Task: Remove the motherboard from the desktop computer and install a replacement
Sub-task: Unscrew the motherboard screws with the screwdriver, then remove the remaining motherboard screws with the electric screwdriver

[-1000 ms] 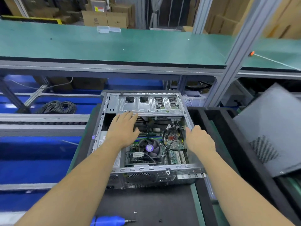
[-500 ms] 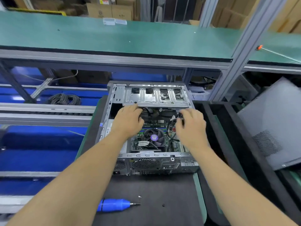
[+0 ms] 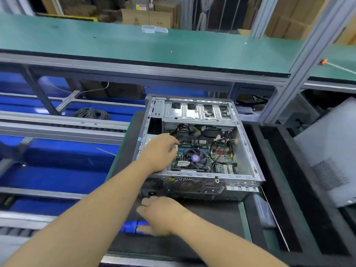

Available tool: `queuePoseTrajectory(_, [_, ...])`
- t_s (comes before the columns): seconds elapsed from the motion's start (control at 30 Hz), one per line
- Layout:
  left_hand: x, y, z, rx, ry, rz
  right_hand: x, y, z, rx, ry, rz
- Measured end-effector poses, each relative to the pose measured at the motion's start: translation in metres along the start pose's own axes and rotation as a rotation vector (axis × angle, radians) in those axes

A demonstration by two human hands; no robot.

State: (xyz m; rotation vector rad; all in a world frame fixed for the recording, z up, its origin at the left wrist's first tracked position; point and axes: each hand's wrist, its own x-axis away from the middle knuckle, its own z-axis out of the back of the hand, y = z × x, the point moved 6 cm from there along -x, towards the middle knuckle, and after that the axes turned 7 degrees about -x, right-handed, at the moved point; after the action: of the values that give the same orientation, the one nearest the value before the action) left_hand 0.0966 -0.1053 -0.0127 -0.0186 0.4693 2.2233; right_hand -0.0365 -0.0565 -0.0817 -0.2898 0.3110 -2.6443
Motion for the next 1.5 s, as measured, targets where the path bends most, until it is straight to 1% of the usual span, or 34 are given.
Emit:
queuePoseTrajectory(0.03, [0.006,-0.003,0.003,0.007,-0.008,-0.005,-0.004,0.001,-0.014,-0.013,-0.071,-0.051])
queuePoseTrajectory(0.1, [0.018,-0.008,0.011,-0.036,-0.003,-0.04,-0.008,0.001,-0.033,-0.034,-0.147,-0.112])
queuePoseTrajectory(0.17, [0.03,-0.012,0.022,-0.079,0.036,-0.069,-0.01,-0.001,-0.046,-0.058,-0.165,-0.156])
queuePoseTrajectory(0.23, [0.041,-0.017,0.033,-0.09,0.11,-0.049,-0.011,-0.004,-0.051,-0.099,-0.164,-0.171])
queuePoseTrajectory(0.33, [0.049,-0.022,0.048,-0.065,0.198,0.01,-0.009,-0.003,-0.031,-0.215,-0.096,-0.186])
queuePoseTrajectory(0.43, [0.041,-0.018,0.067,-0.008,0.215,0.1,-0.006,0.003,0.018,-0.367,0.045,-0.217])
queuePoseTrajectory(0.47, [0.035,-0.012,0.076,-0.001,0.223,0.116,-0.006,0.005,0.036,-0.398,0.069,-0.232])
queuePoseTrajectory(0.57, [0.02,0.017,0.105,-0.018,0.319,0.096,-0.002,0.014,0.084,-0.534,0.118,-0.304])
queuePoseTrajectory(0.63, [0.017,0.042,0.123,-0.045,0.43,0.026,0.002,0.022,0.116,-0.617,0.258,-0.345])
queuePoseTrajectory(0.7, [0.02,0.07,0.134,-0.063,0.523,-0.111,0.007,0.034,0.142,-0.709,0.412,-0.323])
queuePoseTrajectory(0.8, [0.029,0.102,0.142,-0.136,0.65,-0.373,0.019,0.058,0.169,-0.61,0.461,-0.279])
queuePoseTrajectory(0.87, [0.034,0.108,0.14,-0.191,0.717,-0.49,0.03,0.083,0.181,-0.594,0.596,-0.304])
queuePoseTrajectory(0.9, [0.036,0.106,0.135,-0.212,0.721,-0.529,0.033,0.099,0.184,-0.67,0.678,-0.34])
queuePoseTrajectory(0.97, [0.034,0.09,0.12,-0.228,0.679,-0.552,0.039,0.128,0.184,-0.979,0.864,-0.399])
queuePoseTrajectory(1.0, [0.031,0.077,0.11,-0.233,0.635,-0.516,0.042,0.14,0.184,-1.101,0.948,-0.423])
queuePoseTrajectory(1.03, [0.024,0.062,0.097,-0.245,0.563,-0.442,0.043,0.151,0.183,-1.159,1.01,-0.446])
queuePoseTrajectory(1.07, [0.015,0.045,0.082,-0.277,0.461,-0.339,0.043,0.16,0.182,-1.208,1.042,-0.453])
queuePoseTrajectory(1.13, [-0.006,0.012,0.049,-0.334,0.207,-0.14,0.039,0.173,0.178,-1.316,1.062,-0.438])
queuePoseTrajectory(1.17, [-0.015,-0.002,0.037,-0.317,0.122,-0.069,0.035,0.178,0.173,-1.38,1.052,-0.428])
queuePoseTrajectory(1.2, [-0.023,-0.012,0.028,-0.271,0.074,-0.006,0.03,0.183,0.168,-1.441,1.04,-0.415])
queuePoseTrajectory(1.27, [-0.035,-0.027,0.018,-0.205,0.04,0.104,0.022,0.19,0.157,-1.493,1.029,-0.398])
queuePoseTrajectory(1.3, [-0.039,-0.033,0.014,-0.221,0.036,0.137,0.018,0.195,0.152,-1.499,1.019,-0.391])
queuePoseTrajectory(1.4, [-0.042,-0.038,0.0,-0.335,0.029,0.145,0.011,0.204,0.137,-1.563,0.988,-0.352])
queuePoseTrajectory(1.5, [-0.042,-0.036,-0.006,-0.378,-0.001,0.155,0.004,0.208,0.128,-1.611,0.975,-0.328])
